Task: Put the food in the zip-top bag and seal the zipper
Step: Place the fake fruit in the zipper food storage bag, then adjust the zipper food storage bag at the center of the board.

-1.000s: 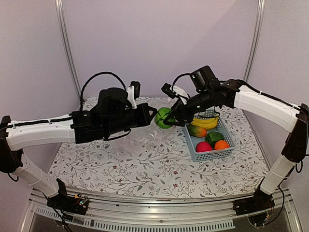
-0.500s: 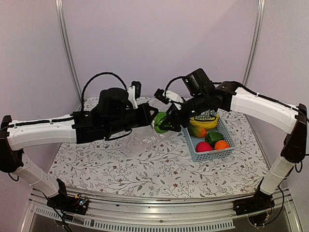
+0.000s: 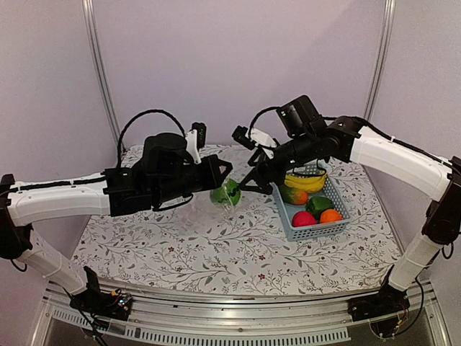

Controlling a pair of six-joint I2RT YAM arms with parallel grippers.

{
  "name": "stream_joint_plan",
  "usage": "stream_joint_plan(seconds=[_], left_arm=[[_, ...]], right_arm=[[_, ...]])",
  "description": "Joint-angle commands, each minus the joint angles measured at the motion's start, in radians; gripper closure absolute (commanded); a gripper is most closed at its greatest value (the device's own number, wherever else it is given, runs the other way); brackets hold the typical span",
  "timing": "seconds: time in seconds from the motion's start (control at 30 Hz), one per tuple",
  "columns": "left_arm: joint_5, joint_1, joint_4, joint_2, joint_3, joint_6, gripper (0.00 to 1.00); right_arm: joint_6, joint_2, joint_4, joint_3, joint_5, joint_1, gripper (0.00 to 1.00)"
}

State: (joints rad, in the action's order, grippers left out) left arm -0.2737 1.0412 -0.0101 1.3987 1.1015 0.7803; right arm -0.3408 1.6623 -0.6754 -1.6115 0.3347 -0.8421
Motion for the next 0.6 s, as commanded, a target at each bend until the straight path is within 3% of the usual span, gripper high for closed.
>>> stream_joint_plan(seconds=[0.0, 0.1, 0.27, 0.57], left_arm=[[0.009, -0.016, -0.008, -0.024, -0.015, 0.002, 1.0], [0.008, -0.02, 0.026, -0.026, 0.0, -0.014, 1.0], [0.004, -0.025, 0.12, -0.036, 0.032, -0.068, 1.0], [0.04, -0.029, 0.256, -0.031, 0.104, -0.154, 1.0]], right_arm=[[-0.025, -0.07, -0.013, -0.014, -0.011, 0.004, 0.11], [-0.077, -0.11, -0.017, 0.019, 0.007, 0.004, 0.11], [-0.331, -0.23, -0.1, 0.11, 0.144, 0.0, 0.16], [-0.501, -0.274, -0.125, 0.121, -0.01, -0.1, 0.22]])
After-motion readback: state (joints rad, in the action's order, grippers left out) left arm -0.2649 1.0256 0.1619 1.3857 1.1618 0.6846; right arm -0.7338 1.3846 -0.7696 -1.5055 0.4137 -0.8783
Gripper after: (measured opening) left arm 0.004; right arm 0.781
